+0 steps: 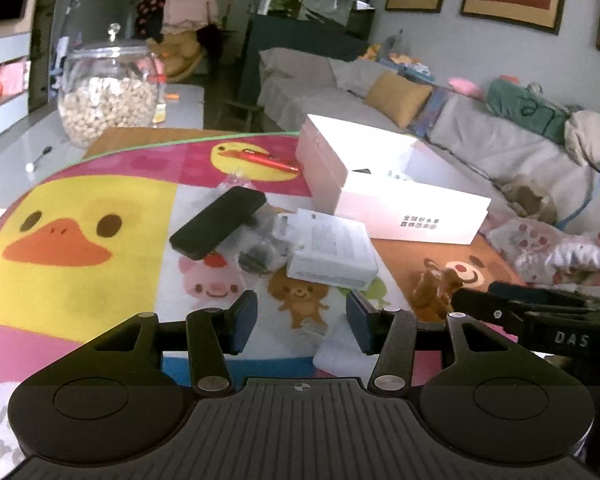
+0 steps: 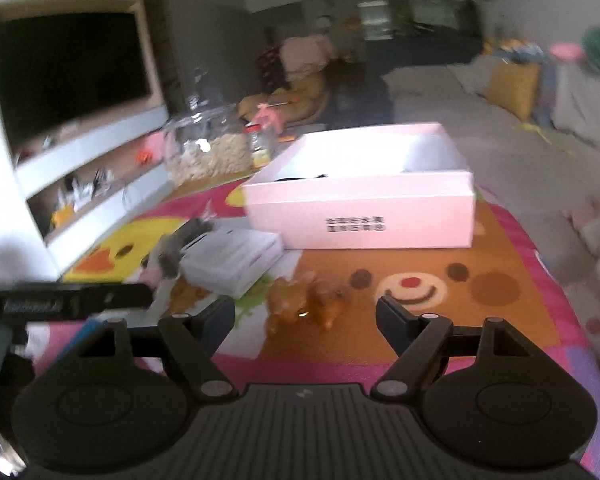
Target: Organize rigid objects
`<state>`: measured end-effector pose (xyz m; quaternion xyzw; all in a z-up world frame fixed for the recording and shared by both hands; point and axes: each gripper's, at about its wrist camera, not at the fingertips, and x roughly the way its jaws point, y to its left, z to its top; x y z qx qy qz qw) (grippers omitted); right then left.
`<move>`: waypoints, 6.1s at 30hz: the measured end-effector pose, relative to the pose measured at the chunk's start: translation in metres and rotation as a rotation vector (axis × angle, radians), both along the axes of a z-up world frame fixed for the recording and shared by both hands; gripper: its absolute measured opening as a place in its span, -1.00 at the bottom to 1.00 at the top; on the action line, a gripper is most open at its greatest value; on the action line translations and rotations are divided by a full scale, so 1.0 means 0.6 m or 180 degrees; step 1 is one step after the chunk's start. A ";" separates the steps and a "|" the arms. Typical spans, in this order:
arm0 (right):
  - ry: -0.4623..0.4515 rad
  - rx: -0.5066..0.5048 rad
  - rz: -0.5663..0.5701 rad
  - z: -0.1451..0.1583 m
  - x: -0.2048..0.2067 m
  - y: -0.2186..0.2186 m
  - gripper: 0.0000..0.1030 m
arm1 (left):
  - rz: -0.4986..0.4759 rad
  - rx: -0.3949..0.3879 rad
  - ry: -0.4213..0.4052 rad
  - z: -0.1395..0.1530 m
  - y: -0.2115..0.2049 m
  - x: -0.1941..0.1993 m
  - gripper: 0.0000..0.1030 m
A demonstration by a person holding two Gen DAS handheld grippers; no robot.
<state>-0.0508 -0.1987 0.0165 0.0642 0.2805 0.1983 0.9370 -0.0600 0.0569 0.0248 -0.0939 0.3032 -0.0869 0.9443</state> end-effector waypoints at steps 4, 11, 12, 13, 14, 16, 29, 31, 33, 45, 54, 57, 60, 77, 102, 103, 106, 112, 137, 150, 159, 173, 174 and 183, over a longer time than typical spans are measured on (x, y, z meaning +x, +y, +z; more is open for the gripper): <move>0.0197 0.0114 0.0165 -0.011 0.015 -0.005 0.54 | 0.0091 -0.0076 -0.0092 0.005 0.020 0.004 0.04; -0.0172 -0.0158 0.0617 0.018 -0.031 0.059 0.54 | 0.0309 -0.0125 -0.0051 0.026 0.047 0.012 0.04; -0.0193 -0.0214 0.0729 0.024 -0.037 0.074 0.54 | 0.0301 -0.0105 -0.0043 0.032 0.046 0.012 0.04; -0.0208 -0.0303 0.0816 0.027 -0.041 0.093 0.54 | 0.0276 -0.0079 -0.0040 0.037 0.044 0.011 0.04; -0.0224 -0.0388 0.0897 0.027 -0.044 0.110 0.54 | 0.0243 -0.0051 -0.0045 0.042 0.041 0.011 0.04; -0.0229 -0.0564 0.0982 0.022 -0.042 0.139 0.54 | 0.0218 -0.0019 -0.0068 0.050 0.035 0.011 0.04; 0.0415 -0.0165 -0.0273 -0.021 0.053 0.025 0.57 | 0.0251 0.0025 0.0053 0.016 0.035 0.024 0.04; 0.0442 0.0021 -0.0255 -0.023 0.056 0.013 0.63 | 0.0239 0.0051 0.0079 0.008 0.040 0.026 0.04; 0.0425 -0.0046 -0.0232 -0.024 0.052 0.019 0.68 | 0.0216 0.0120 0.0054 0.005 0.042 0.034 0.04; 0.0466 -0.0811 0.0058 -0.027 0.061 0.081 1.00 | -0.0332 0.0341 0.0143 -0.030 0.003 0.106 0.05; 0.0450 -0.0837 0.0124 -0.028 0.061 0.081 1.00 | -0.0814 0.0456 0.0196 -0.025 -0.004 0.055 0.04; 0.0437 -0.0832 0.0123 -0.028 0.060 0.081 1.00 | -0.0740 0.0351 0.0116 -0.013 0.000 0.047 0.02; 0.0428 -0.0792 0.0118 -0.027 0.057 0.078 0.98 | -0.0810 0.0149 -0.0039 0.002 -0.008 0.048 0.02; 0.0158 -0.0006 -0.0601 0.001 0.037 -0.040 0.75 | -0.0851 0.0521 0.0022 -0.037 -0.072 0.057 -0.27; 0.0488 -0.0839 0.0296 0.000 0.145 0.222 0.45 | -0.0024 0.0182 0.0097 -0.041 0.066 0.019 -0.24; 0.0459 -0.0825 0.0330 0.007 0.134 0.213 0.40 | -0.0022 0.0161 0.0109 -0.040 0.068 0.020 -0.24; 0.0200 -0.0836 0.0370 0.034 0.088 0.173 0.34 | -0.0057 0.0211 0.0097 -0.039 0.064 0.015 -0.25; -0.0092 -0.0694 -0.0007 0.080 0.015 0.055 0.33 | -0.0324 -0.0037 0.0152 -0.030 0.048 0.002 -0.28; -0.0374 -0.0336 -0.0713 0.090 -0.003 -0.077 0.33 | -0.0681 -0.0185 -0.0733 0.159 -0.108 0.254 -0.26; -0.0698 0.0012 -0.0838 0.179 0.164 -0.030 0.41 | -0.0234 0.0243 0.0074 0.033 -0.013 0.104 -0.28; -0.0284 -0.0546 -0.0429 0.098 0.125 0.034 0.48 | -0.0290 -0.0002 0.0097 0.022 0.017 0.099 -0.28; -0.0135 -0.0677 -0.0191 -0.004 0.034 0.045 0.55 | 0.0807 -0.0342 -0.0458 0.041 0.183 0.080 -0.33; -0.0108 -0.0643 -0.0204 -0.005 0.037 0.040 0.55 | 0.0871 -0.0416 -0.0501 0.043 0.191 0.078 -0.32; -0.0023 -0.0537 -0.0265 -0.008 0.041 0.028 0.55 | 0.0398 -0.0315 -0.0211 0.022 0.136 0.113 -0.32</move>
